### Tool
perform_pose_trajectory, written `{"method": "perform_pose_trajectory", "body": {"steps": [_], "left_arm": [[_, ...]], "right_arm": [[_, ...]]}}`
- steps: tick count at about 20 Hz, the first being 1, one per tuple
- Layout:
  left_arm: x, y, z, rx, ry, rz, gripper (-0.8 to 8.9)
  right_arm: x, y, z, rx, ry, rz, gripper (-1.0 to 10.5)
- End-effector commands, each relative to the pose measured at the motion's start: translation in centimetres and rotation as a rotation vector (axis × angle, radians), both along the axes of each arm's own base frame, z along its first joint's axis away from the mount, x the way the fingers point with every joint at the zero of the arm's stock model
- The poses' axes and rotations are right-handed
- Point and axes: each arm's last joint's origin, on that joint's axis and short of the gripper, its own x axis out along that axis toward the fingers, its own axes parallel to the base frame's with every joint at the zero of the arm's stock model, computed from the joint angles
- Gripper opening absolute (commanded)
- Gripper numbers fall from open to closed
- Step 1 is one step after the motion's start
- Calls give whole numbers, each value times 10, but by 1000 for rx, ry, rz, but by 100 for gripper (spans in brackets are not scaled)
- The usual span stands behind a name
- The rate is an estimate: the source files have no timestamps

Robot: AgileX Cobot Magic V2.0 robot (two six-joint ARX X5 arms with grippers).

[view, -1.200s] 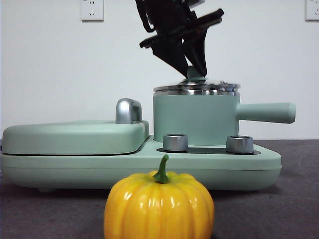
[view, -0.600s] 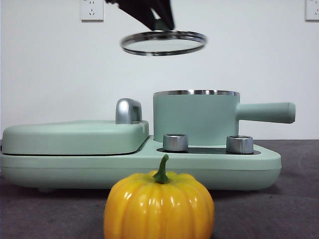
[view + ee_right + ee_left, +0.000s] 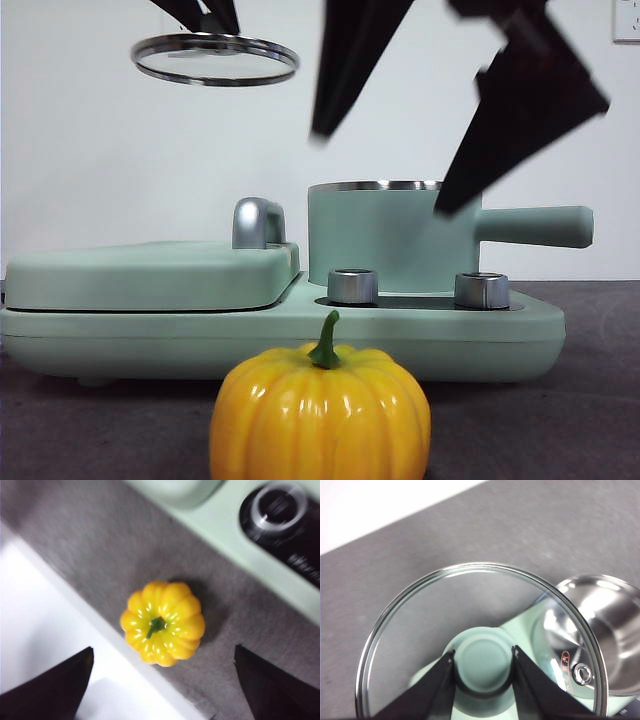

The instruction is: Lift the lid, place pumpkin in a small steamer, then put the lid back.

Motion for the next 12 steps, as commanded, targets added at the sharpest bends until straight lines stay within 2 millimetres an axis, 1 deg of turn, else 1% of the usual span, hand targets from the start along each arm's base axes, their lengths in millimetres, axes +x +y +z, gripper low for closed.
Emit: {"method": "perform_pose_trajectory", "body": {"steps": [1,5,9,12], "left_arm": [[0,8,12,-15,-48,16,18],[2,14,12,-15,-46,38,18],[2,14,12,-15,-45,39,18],[2,14,11,-15,-44,39,18]], "right_arm": [[-2,20,-15,-70,25,6,518],[-2,38,-41,-166,52,32,521],[-2,53,-55,-168,50,30,522],[-1,59,-64,-200,36,15,523]]}}
